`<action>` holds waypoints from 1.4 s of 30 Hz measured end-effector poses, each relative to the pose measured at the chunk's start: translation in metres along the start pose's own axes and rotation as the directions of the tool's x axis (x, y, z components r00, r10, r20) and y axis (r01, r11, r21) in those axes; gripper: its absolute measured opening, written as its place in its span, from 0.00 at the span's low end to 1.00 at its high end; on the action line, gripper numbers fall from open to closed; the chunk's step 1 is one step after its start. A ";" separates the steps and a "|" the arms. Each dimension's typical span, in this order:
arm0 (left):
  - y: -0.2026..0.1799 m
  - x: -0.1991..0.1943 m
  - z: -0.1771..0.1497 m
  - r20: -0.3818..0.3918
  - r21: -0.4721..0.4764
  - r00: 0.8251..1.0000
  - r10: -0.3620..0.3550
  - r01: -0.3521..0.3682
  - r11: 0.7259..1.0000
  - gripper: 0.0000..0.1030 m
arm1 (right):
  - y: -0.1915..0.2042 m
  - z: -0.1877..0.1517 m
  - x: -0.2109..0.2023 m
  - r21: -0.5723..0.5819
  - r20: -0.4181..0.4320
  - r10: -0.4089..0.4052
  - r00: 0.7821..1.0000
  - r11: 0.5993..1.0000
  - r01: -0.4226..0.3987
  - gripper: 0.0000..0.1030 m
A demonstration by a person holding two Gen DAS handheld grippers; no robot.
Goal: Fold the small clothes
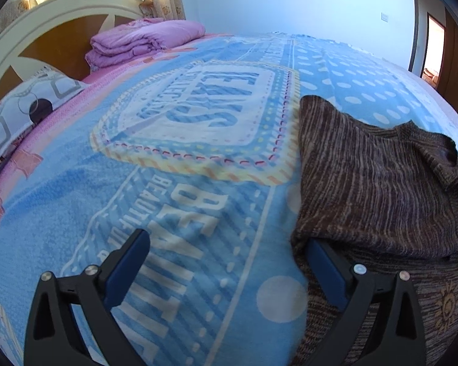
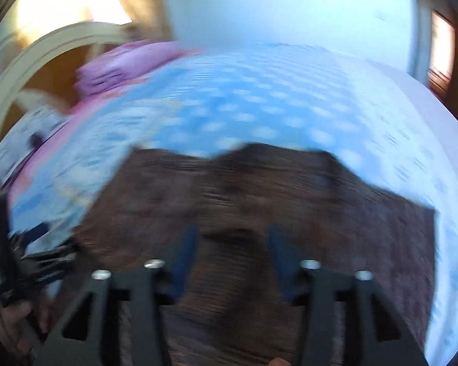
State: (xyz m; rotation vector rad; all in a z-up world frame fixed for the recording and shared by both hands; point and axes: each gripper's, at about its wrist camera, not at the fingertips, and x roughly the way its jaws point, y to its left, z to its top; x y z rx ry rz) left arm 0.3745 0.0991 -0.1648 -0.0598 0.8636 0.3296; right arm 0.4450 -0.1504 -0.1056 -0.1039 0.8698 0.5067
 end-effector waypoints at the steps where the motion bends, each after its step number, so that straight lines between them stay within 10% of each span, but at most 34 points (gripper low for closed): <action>1: 0.001 0.000 0.000 -0.001 -0.003 1.000 -0.003 0.003 1.000 0.99 | 0.010 0.002 0.004 -0.022 -0.011 0.039 0.999 0.999 -0.039 0.53; 4: 0.003 0.002 0.000 -0.010 -0.015 1.000 -0.013 0.013 1.000 1.00 | 0.010 0.004 0.021 0.030 -0.054 0.164 0.985 0.986 -0.162 0.53; 9: 0.005 0.002 0.000 -0.005 -0.026 1.000 -0.025 0.025 0.999 1.00 | -0.060 0.006 0.022 0.198 -0.039 -0.224 0.974 0.954 0.227 0.53; 11: 0.010 0.000 -0.001 0.005 -0.048 0.999 -0.053 0.053 0.997 1.00 | -0.081 0.000 0.005 0.239 -0.016 -0.263 0.965 0.936 0.259 0.53; 21: 0.050 -0.035 -0.016 0.142 -0.247 0.984 -0.109 0.141 0.959 1.00 | -0.042 -0.051 -0.030 0.154 -0.026 0.016 1.000 0.988 -0.012 0.50; 25: 0.031 -0.018 -0.004 0.049 -0.168 0.994 -0.101 0.108 0.980 1.00 | -0.032 -0.061 -0.011 0.168 -0.063 0.030 0.998 0.986 -0.019 0.39; 29: 0.015 -0.024 0.004 0.085 -0.088 0.994 -0.074 0.081 0.993 1.00 | -0.024 -0.061 -0.012 0.132 -0.059 0.016 0.998 0.991 -0.009 0.04; 32: -0.002 -0.017 0.007 0.062 0.013 0.997 -0.050 0.049 0.999 1.00 | -0.024 -0.061 -0.017 0.091 -0.042 -0.032 0.999 0.995 0.035 0.02; 37: -0.016 -0.004 -0.001 -0.013 0.104 0.999 -0.032 0.034 0.994 1.00 | -0.034 -0.066 -0.015 0.076 -0.079 -0.035 0.996 0.996 0.041 0.03; 42: -0.012 -0.009 -0.008 -0.014 0.095 1.000 -0.024 0.025 0.995 1.00 | -0.024 -0.060 -0.035 0.067 0.008 -0.108 0.994 0.992 0.107 0.46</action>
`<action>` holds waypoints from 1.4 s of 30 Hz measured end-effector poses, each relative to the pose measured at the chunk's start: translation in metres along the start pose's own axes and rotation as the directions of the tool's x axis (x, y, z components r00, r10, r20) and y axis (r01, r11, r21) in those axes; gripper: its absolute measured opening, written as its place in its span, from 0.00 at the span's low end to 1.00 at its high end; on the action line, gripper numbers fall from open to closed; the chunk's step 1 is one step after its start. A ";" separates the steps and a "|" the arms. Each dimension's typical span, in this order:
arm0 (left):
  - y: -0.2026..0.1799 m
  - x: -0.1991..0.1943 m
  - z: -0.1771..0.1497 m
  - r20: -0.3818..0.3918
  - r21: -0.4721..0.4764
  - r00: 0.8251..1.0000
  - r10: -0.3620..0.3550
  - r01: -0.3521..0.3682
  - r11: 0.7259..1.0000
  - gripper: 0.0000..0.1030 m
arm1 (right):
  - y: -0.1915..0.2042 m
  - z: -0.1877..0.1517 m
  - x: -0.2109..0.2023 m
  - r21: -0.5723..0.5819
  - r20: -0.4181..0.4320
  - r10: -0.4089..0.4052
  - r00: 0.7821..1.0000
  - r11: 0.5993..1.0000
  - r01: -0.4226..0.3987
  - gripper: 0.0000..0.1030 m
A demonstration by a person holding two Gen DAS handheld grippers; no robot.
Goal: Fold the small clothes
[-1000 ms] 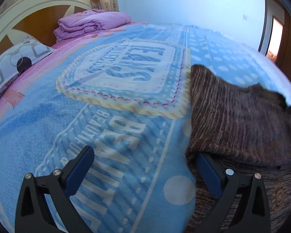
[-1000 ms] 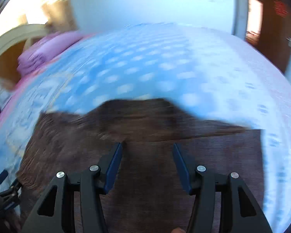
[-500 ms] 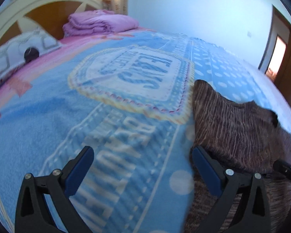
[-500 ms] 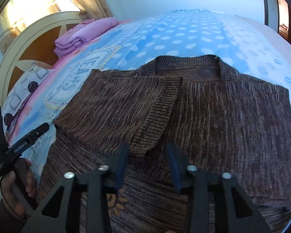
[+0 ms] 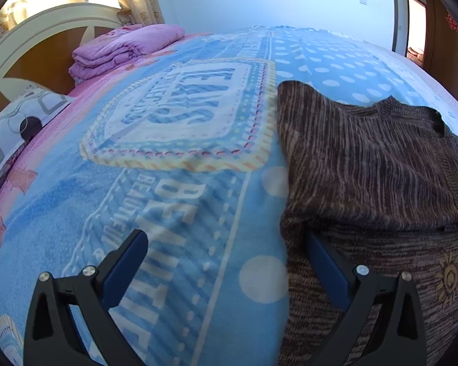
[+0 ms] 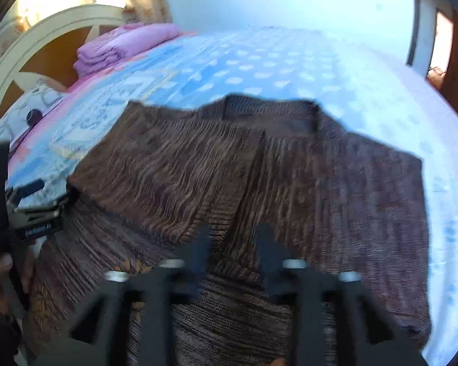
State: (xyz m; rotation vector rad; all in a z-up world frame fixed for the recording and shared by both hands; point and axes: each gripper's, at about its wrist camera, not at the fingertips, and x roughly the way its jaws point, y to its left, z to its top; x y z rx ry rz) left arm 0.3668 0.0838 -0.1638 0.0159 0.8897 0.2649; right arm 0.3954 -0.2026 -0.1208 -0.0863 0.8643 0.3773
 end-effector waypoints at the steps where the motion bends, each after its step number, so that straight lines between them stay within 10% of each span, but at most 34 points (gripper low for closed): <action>1: 0.002 -0.003 -0.001 0.008 -0.013 1.000 0.006 -0.006 1.000 1.00 | 0.005 0.002 -0.005 -0.012 0.023 0.003 1.000 1.000 -0.003 0.46; 7: 0.024 -0.035 0.014 0.140 -0.147 0.990 0.011 0.010 0.989 1.00 | 0.020 0.027 0.002 -0.054 0.051 0.105 0.993 0.993 -0.102 0.46; 11: 0.003 -0.014 0.037 0.082 -0.087 0.997 -0.015 0.022 0.996 1.00 | 0.008 0.051 0.031 -0.018 0.055 0.121 0.991 0.993 -0.120 0.46; 14: -0.015 0.020 0.034 -0.042 -0.002 0.997 0.059 -0.059 0.998 1.00 | -0.002 0.045 0.068 -0.021 -0.061 0.007 0.998 1.000 -0.008 0.46; 21: -0.008 0.009 0.012 0.000 0.007 0.998 0.062 -0.062 0.998 1.00 | 0.003 0.032 0.051 -0.103 -0.018 -0.208 0.978 0.973 0.205 0.45; 30: -0.003 0.011 0.013 -0.004 -0.031 1.000 0.017 -0.017 0.999 1.00 | 0.006 -0.001 0.037 -0.079 -0.054 -0.002 0.999 0.997 -0.003 0.47; 42: 0.013 -0.019 -0.010 -0.024 -0.079 0.992 -0.124 0.121 0.989 1.00 | -0.020 -0.026 -0.029 -0.006 -0.036 -0.039 0.999 0.999 0.039 0.53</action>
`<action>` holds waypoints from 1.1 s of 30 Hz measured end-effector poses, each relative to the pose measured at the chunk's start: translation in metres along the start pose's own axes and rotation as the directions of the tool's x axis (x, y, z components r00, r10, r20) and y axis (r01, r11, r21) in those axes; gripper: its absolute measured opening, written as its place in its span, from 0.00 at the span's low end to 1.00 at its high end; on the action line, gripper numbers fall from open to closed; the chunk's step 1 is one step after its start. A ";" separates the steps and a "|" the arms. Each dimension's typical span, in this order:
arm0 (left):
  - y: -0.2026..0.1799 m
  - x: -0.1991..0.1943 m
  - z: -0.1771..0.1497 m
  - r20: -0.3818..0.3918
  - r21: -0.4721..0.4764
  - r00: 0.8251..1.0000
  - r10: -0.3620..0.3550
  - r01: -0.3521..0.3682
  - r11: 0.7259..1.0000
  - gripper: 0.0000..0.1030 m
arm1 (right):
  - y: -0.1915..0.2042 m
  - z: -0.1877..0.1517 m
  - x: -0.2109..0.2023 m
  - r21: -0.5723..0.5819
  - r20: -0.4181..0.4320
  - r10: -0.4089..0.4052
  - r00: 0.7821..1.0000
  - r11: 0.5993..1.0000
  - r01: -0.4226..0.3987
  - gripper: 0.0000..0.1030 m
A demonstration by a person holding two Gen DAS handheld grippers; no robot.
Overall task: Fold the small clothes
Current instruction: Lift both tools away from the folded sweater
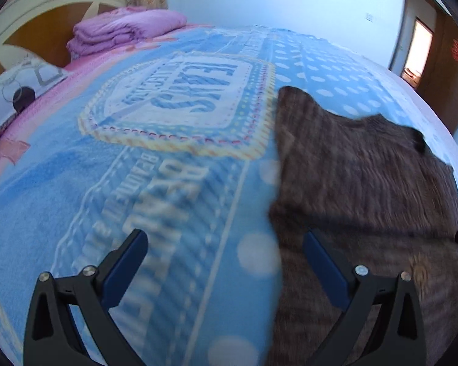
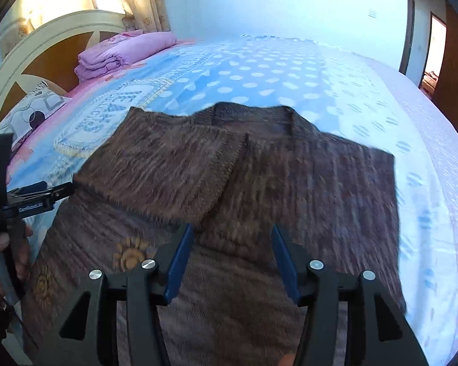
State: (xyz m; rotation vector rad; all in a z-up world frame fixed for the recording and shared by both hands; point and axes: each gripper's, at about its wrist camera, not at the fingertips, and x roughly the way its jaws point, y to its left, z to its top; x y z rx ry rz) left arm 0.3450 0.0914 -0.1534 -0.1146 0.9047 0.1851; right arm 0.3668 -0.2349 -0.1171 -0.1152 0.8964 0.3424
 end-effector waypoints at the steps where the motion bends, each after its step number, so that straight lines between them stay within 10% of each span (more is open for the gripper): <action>1: -0.003 -0.007 -0.005 0.006 0.018 1.000 -0.004 0.004 1.000 1.00 | -0.001 -0.006 -0.002 0.001 -0.007 -0.001 1.000 1.000 0.001 0.53; 33: -0.011 -0.101 -0.093 0.049 0.181 0.997 -0.052 0.042 0.983 1.00 | 0.004 -0.132 -0.079 0.022 -0.017 -0.050 0.999 0.998 0.050 0.55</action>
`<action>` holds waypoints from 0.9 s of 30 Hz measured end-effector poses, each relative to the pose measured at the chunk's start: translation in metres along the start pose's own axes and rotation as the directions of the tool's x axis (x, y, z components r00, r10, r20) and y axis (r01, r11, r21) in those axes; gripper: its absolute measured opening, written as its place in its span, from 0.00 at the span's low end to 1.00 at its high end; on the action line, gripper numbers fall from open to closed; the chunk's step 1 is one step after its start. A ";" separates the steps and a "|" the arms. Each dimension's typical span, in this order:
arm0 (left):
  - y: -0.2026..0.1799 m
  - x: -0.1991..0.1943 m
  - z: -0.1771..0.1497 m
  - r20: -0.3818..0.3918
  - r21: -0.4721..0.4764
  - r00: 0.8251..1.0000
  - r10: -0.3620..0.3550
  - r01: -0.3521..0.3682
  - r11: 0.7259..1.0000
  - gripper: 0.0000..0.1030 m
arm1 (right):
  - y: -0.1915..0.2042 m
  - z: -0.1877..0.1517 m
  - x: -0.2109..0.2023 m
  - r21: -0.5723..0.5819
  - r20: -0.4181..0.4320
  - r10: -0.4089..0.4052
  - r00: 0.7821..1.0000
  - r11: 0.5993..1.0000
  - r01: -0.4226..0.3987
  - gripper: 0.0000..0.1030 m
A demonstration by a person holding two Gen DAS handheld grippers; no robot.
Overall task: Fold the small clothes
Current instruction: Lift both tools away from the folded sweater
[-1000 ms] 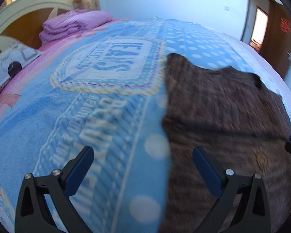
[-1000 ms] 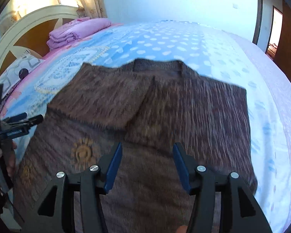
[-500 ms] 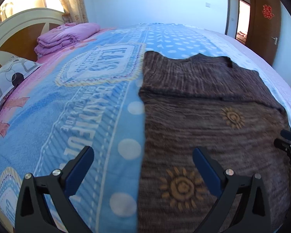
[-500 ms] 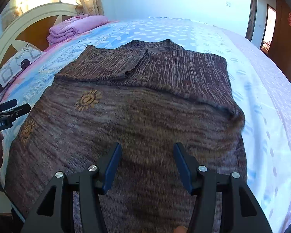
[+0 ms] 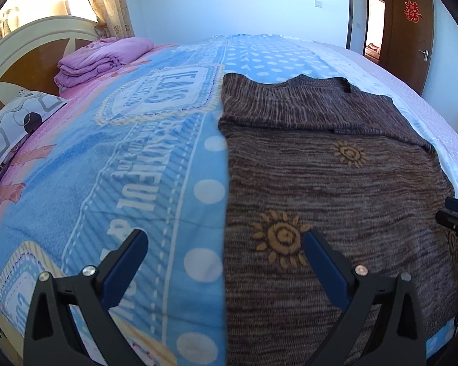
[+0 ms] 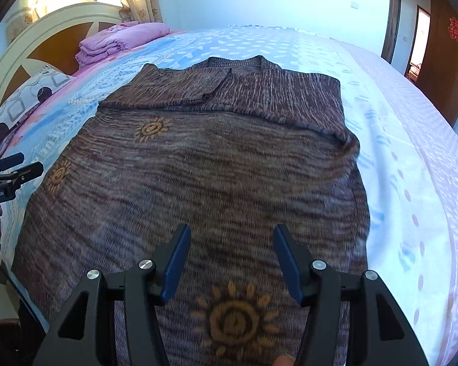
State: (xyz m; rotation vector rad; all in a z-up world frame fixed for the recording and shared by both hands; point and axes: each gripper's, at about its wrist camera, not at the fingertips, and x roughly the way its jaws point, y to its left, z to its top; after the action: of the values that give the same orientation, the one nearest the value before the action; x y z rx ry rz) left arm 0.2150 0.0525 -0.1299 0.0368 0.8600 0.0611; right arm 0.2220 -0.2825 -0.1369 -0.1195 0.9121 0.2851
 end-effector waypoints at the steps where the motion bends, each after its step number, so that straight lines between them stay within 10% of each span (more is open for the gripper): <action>1: 0.000 -0.002 -0.002 0.001 0.003 1.000 -0.002 0.002 1.000 1.00 | 0.000 -0.002 -0.002 -0.001 0.001 -0.002 1.000 1.000 0.002 0.55; 27: -0.016 -0.045 -0.048 -0.024 0.116 0.999 -0.029 0.031 0.993 1.00 | 0.012 -0.061 -0.051 -0.022 -0.021 0.014 1.000 1.000 -0.015 0.55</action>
State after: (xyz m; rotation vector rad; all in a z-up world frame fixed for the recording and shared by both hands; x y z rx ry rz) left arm 0.1504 0.0342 -0.1281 0.1326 0.8856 -0.0167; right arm 0.1425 -0.2949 -0.1335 -0.1365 0.9309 0.3078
